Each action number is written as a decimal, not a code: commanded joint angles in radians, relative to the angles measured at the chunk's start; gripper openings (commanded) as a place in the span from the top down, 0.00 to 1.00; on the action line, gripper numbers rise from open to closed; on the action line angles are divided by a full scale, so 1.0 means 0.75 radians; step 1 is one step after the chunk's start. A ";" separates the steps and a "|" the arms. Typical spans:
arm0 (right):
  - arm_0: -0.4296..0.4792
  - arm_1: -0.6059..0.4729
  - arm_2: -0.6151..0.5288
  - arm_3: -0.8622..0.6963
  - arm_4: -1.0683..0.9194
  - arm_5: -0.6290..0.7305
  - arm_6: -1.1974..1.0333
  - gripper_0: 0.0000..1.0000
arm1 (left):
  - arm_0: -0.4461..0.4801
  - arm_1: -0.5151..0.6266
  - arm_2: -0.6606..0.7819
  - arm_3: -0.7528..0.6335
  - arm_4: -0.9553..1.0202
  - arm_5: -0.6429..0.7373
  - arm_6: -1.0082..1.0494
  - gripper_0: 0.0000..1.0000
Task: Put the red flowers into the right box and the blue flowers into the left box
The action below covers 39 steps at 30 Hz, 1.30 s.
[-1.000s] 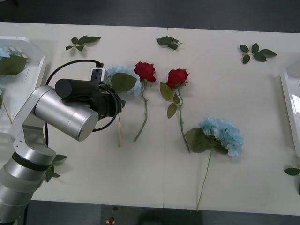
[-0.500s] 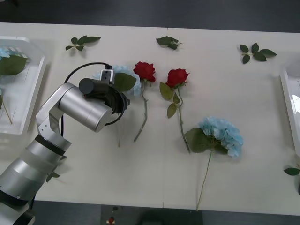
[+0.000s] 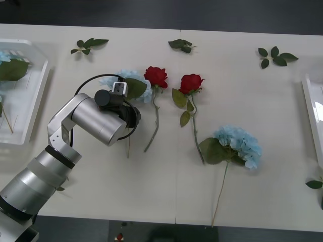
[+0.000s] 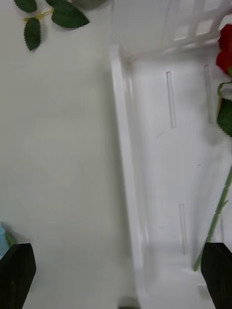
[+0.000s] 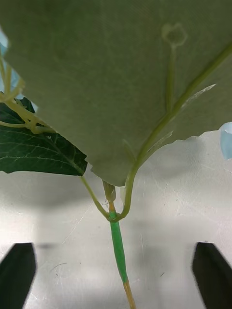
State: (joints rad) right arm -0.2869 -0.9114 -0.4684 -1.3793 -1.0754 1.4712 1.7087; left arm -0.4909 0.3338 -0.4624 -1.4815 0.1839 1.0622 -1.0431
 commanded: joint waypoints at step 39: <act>0.137 0.401 0.717 -0.910 0.417 0.370 -1.127 0.00 | 0.370 0.569 0.680 -0.866 0.244 0.535 0.059 1.00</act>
State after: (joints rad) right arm -0.2024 -0.6042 0.0445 -2.0167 -0.7803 1.7720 0.9041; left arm -0.2719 0.6994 -0.0044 -2.1078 0.3620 1.4605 -0.9869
